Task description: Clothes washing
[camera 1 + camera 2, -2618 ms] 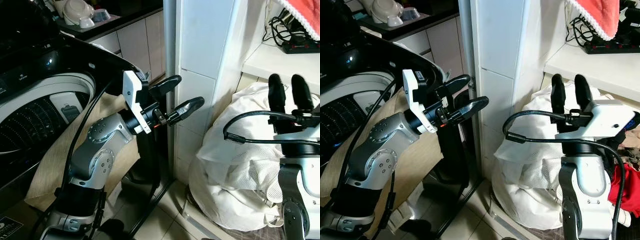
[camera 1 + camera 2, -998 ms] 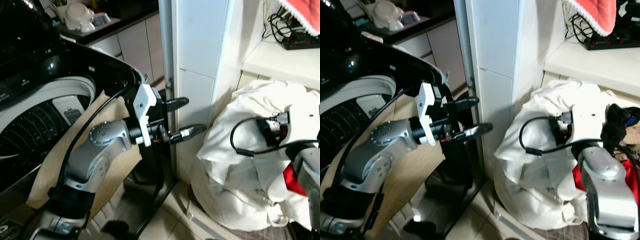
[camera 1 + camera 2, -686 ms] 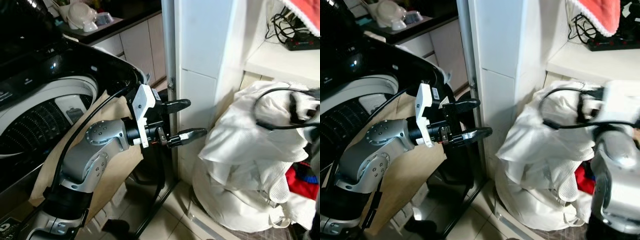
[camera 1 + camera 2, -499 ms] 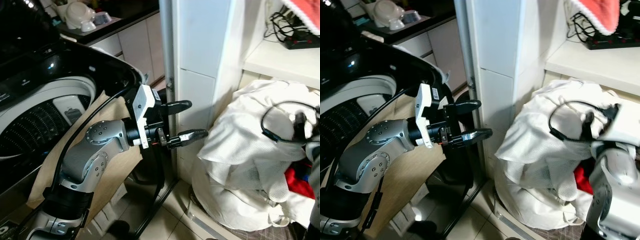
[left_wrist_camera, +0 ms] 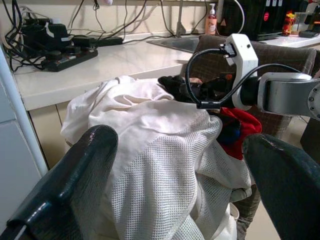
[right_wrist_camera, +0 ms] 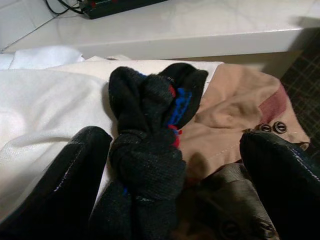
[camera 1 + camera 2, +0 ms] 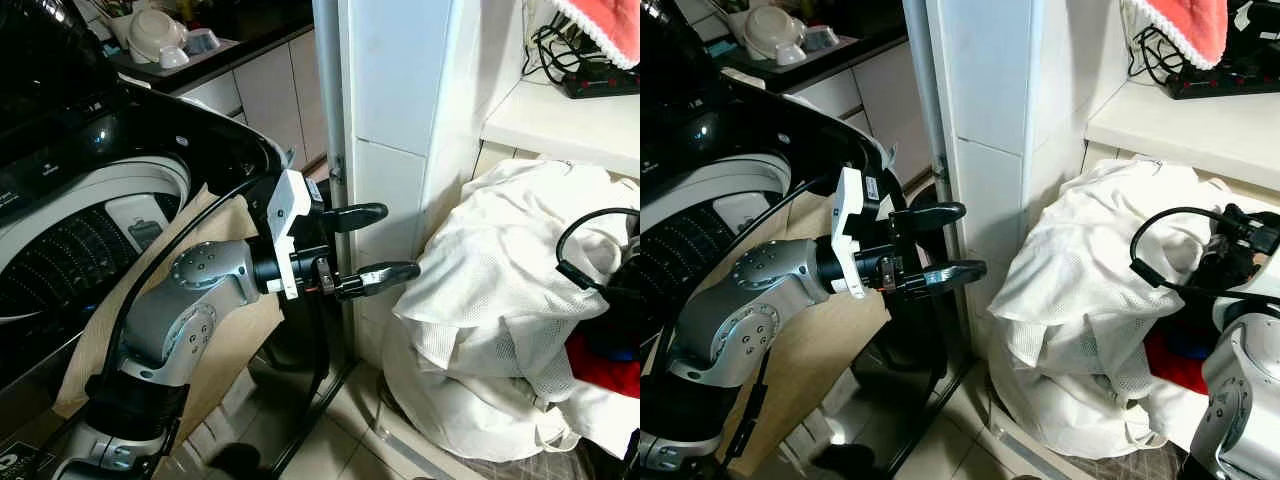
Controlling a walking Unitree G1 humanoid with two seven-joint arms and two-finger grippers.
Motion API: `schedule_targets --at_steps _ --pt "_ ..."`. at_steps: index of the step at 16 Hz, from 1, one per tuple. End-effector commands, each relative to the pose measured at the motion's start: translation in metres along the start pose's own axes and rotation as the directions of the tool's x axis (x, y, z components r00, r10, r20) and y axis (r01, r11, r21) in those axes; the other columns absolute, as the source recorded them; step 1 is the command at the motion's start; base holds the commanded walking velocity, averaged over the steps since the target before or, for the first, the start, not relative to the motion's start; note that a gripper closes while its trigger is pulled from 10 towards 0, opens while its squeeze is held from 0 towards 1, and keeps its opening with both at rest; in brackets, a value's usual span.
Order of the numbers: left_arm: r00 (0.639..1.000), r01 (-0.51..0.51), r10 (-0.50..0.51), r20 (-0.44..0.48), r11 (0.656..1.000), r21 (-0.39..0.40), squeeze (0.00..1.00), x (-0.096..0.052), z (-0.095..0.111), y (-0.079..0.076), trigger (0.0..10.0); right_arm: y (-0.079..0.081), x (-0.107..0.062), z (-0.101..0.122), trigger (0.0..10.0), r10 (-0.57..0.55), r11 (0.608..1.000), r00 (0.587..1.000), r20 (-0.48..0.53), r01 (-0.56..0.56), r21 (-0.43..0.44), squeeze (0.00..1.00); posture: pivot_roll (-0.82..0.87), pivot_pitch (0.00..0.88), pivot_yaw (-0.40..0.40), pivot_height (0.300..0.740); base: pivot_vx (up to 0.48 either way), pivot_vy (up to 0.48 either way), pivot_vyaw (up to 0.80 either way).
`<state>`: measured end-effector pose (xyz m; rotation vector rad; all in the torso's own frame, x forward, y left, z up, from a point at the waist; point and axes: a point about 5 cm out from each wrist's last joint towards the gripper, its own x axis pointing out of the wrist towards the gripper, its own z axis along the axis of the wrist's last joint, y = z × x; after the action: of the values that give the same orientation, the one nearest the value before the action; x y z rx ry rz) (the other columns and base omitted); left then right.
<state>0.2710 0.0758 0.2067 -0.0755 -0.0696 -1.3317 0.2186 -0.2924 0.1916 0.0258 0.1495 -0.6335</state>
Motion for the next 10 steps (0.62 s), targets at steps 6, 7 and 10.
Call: schedule_targets --at_steps 6,7,10 --pt "1.000 -0.001 0.001 -0.008 1.000 -0.002 0.00 -0.0060 0.0001 -0.0030 10.0 0.0031 0.0070 -0.0106 0.0 0.069 0.998 0.996 -0.054 -0.069 0.013 0.00 -0.19 0.000 0.117 0.740 0.000 0.000 0.00" --pt "1.000 -0.003 0.003 -0.009 1.000 -0.002 0.00 -0.0063 -0.0001 -0.0032 10.0 0.0038 0.0074 -0.0106 0.0 0.071 0.997 0.996 -0.054 -0.070 0.013 0.00 -0.19 0.000 0.116 0.740 0.000 0.000 0.00" --pt "1.000 -0.006 0.006 -0.012 1.000 -0.004 0.00 -0.0072 -0.0014 -0.0042 10.0 0.0057 0.0081 -0.0117 0.0 0.081 0.997 0.995 -0.052 -0.080 0.024 0.00 -0.19 0.000 0.115 0.740 0.000 0.000 0.00"
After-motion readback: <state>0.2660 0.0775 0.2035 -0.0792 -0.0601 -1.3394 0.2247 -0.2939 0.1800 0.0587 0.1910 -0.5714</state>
